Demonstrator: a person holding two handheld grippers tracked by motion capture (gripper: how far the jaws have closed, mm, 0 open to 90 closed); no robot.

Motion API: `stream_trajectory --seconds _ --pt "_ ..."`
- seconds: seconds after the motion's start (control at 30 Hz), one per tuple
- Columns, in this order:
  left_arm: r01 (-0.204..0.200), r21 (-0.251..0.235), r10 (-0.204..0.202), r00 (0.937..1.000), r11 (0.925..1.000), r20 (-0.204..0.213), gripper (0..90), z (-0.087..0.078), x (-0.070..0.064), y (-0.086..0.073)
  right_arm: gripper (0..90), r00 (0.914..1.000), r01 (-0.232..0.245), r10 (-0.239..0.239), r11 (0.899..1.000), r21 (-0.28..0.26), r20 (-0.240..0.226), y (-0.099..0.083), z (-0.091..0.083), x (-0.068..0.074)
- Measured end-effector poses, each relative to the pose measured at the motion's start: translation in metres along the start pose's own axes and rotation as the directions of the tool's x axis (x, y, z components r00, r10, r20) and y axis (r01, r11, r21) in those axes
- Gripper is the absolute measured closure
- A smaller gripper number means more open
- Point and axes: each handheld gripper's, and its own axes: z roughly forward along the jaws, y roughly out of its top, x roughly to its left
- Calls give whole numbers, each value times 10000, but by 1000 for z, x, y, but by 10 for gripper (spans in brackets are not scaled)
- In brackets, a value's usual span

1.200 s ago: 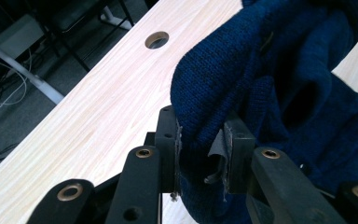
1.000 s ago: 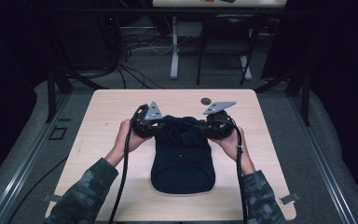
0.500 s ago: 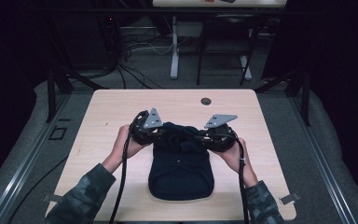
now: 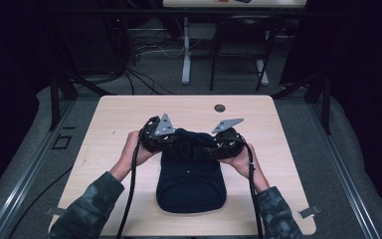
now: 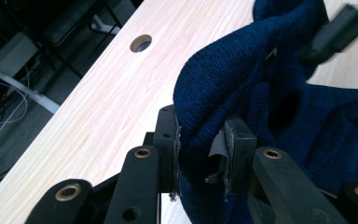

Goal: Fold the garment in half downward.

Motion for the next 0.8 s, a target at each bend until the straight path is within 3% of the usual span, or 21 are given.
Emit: stream_trajectory --seconds 0.07,0.17,0.37,0.53,0.6,0.7,0.8 --pt "57 -87 -56 9999 9999 136 713 -2 -2 -2 615 9998 194 -193 9997 -171 56 -2 -2 4" --pt "277 -141 -270 9987 9995 430 678 -5 -4 -7 669 9988 459 -453 9984 -333 196 -6 -4 13" --pt "672 429 -703 9947 9968 752 495 -2 -9 -21 685 9936 1080 -1069 9936 -317 358 -15 -5 28" --pt "933 859 -1029 9879 9919 1159 435 9 -16 -36 692 9902 1346 -1332 9903 -340 413 -23 -7 32" --pt "884 893 -993 9870 9921 1267 469 13 -19 -41 693 9896 1389 -1372 9895 -398 437 -26 -10 33" --pt "751 708 -843 9870 9947 1371 637 17 -25 -44 692 9891 1429 -1411 9887 -442 419 -30 -13 33" --pt "590 607 -673 9873 9964 1439 721 17 -29 -46 684 9881 1495 -1481 9882 -338 406 -34 -13 34"
